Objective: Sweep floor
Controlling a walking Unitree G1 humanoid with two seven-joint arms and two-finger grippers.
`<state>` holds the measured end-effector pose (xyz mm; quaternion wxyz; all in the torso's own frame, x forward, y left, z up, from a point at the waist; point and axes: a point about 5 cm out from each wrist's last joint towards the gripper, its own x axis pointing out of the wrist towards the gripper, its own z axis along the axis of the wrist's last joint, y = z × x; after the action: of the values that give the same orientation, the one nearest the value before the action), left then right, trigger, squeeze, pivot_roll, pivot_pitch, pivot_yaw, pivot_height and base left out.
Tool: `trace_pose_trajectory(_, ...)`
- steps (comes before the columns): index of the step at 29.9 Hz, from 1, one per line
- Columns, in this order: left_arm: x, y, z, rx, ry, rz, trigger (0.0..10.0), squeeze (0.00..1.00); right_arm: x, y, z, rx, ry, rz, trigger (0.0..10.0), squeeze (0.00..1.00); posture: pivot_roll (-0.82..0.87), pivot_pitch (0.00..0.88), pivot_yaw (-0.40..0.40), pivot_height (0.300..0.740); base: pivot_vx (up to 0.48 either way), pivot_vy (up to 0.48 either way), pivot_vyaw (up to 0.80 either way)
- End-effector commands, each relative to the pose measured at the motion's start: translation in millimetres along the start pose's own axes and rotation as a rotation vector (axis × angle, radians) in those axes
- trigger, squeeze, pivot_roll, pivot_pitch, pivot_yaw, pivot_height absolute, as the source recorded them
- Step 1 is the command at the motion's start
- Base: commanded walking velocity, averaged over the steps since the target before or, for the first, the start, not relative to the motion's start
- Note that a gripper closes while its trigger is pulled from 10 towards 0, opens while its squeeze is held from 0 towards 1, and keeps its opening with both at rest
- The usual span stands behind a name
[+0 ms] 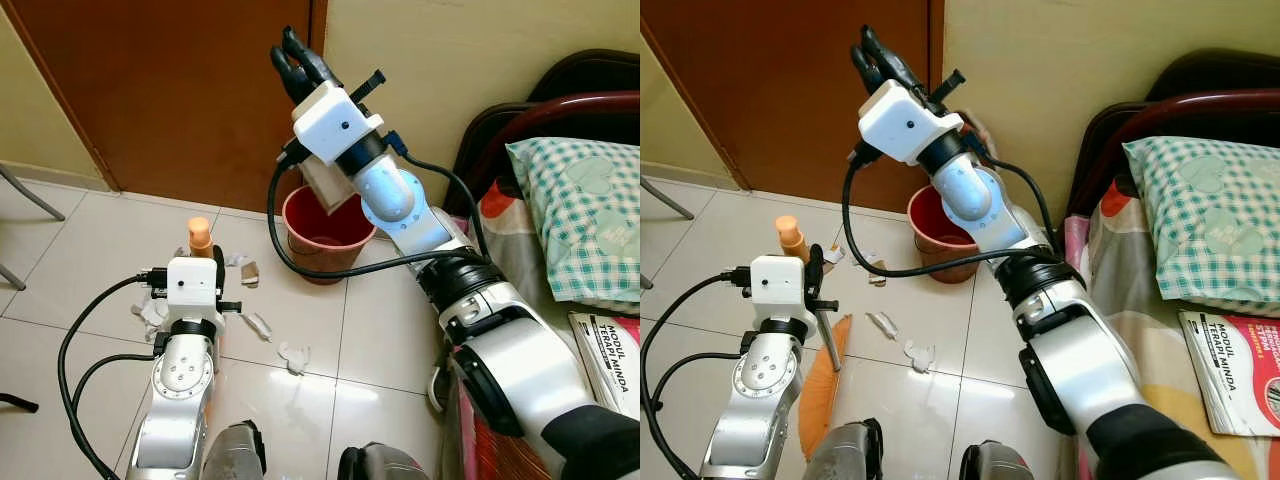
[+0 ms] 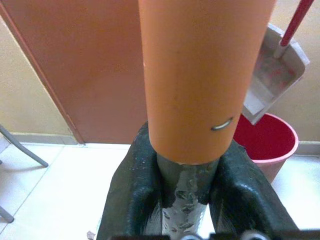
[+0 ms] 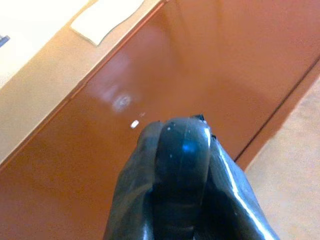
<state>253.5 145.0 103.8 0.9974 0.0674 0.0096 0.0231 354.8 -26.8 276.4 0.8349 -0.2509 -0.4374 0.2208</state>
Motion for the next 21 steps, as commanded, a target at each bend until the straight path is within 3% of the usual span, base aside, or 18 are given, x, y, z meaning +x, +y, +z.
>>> trace_pose_trajectory(1,1.5,-4.8,5,-0.019,-0.024,-0.015,10.0,0.0,15.7,-23.2,26,0.008,-0.134,-0.094,10.0,0.0,0.07,0.099,-0.067,0.74,0.0,0.0,0.0)
trace_pose_trajectory(4,2.2,-3.8,6,-0.017,-0.026,-0.011,10.0,0.0,22.3,-34.5,34,0.097,-0.142,-0.163,10.0,0.0,0.07,0.093,-0.068,0.74,0.0,0.0,0.0)
trace_pose_trajectory(5,2.5,-3.2,6,-0.013,-0.028,-0.007,10.0,0.0,25.1,-40.6,35,0.188,-0.128,-0.208,10.0,0.0,0.07,0.093,-0.068,0.74,0.0,0.0,0.0)
trace_pose_trajectory(6,2.5,-3.2,6,-0.013,-0.028,-0.007,10.0,0.0,25.1,-40.6,35,0.188,-0.128,-0.208,10.0,0.0,0.07,0.093,-0.068,0.74,0.0,0.0,0.0)
trace_pose_trajectory(7,2.9,-2.1,7,-0.004,-0.03,0.001,10.0,0.0,25.0,-44.1,34,0.307,-0.094,-0.244,10.0,0.0,0.08,0.09,-0.068,0.74,0.0,0.0,0.0)
trace_pose_trajectory(10,3.4,-0.1,6,0.004,-0.03,0.009,10.0,0.0,19.6,-45.6,27,0.473,-0.036,-0.28,10.0,0.0,0.08,0.087,-0.067,0.74,0.0,0.0,0.0)
trace_pose_trajectory(11,3.3,2.0,6,0.012,-0.026,0.016,10.0,0.0,11.0,-45.3,19,0.574,0.021,-0.312,10.0,0.0,0.08,0.086,-0.065,0.74,0.0,0.0,0.0)
trace_pose_trajectory(12,3.3,2.0,6,0.012,-0.026,0.016,10.0,0.0,11.0,-45.3,19,0.574,0.021,-0.312,10.0,0.0,0.08,0.086,-0.065,0.74,0.0,0.0,0.0)
trace_pose_trajectory(14,2.4,4.6,4,0.021,-0.02,0.017,10.0,0.0,-9.6,-43.9,3,0.681,0.119,-0.342,10.0,0.0,0.07,0.085,-0.063,0.74,0.0,0.0,0.0)
trace_pose_trajectory(18,1.0,6.4,2,0.031,-0.013,0.014,10.0,0.0,-37.0,-42.2,-12,0.696,0.221,-0.373,10.0,0.0,0.07,0.086,-0.062,0.74,0.0,0.0,0.0)
trace_pose_trajectory(21,-2.1,9.4,-2,0.042,0.005,0.008,10.0,0.0,-76.9,-37.9,-27,0.685,0.354,-0.415,10.0,0.0,0.07,0.092,-0.06,0.74,0.0,0.0,0.0)
